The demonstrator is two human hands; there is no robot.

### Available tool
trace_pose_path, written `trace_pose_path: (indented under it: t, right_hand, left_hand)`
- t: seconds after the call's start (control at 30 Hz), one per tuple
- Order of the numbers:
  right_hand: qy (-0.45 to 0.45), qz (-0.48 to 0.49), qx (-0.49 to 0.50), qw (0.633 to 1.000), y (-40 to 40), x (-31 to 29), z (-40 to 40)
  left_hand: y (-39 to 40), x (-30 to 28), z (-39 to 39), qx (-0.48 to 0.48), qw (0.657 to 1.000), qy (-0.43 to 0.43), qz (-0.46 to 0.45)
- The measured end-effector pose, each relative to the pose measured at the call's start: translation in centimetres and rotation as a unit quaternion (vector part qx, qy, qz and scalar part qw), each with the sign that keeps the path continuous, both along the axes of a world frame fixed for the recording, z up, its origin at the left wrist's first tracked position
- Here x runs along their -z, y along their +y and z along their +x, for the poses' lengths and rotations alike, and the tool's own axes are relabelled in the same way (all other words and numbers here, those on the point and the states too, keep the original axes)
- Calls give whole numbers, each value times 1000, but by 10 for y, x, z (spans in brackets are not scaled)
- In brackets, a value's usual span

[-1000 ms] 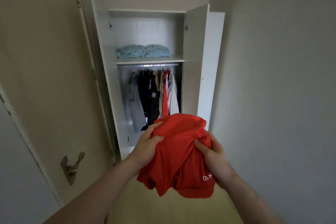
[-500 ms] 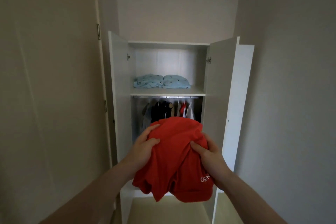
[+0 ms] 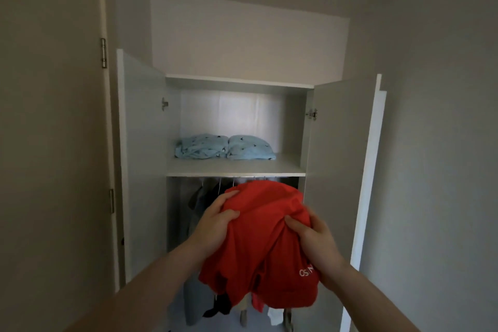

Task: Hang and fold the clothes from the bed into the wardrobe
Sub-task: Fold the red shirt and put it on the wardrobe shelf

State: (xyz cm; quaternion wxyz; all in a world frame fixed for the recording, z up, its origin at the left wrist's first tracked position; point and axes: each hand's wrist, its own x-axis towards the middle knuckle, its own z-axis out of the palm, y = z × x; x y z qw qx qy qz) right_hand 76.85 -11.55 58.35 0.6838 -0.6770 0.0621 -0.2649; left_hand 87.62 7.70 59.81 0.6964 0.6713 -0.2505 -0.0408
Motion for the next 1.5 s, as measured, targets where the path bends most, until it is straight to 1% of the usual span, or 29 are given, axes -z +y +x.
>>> trace_pose_path:
  t: [0.2,0.47,0.57,0.7,0.9,1.1,1.23,1.37,1.5]
  right_hand:
    - [-10,5,16,1000,-69,-6,105]
    - [-9,13,-17,1000,-156,-14,248]
    - [-2,24,-40,999,-177,-22,296]
    - [9,29,-47,998,-197,-25,352]
    - [17,20,-21,999,-231,-27,430]
    - [21,27,30,999,-262,-31,514]
    - [26,32,45,998,-275,-34,564]
    - [23,30,81,996,-286,-36,601]
    - [31,21,96,995,-293,-40,621]
  left_hand:
    - [-68,-11,105,24,1000,-7,3]
    - [-150,-16,240,-9,1000,16,-7]
    - [-172,-23,283,-35,999,9,-5]
    - [-192,-24,338,-45,999,22,0]
    - [-230,-27,419,-31,999,42,2]
    - [-269,-35,510,2,999,35,23]
    - [-289,-40,569,27,999,25,40]
    - [-304,-39,614,42,998,9,38]
    - [-316,-37,642,73,996,30,38]
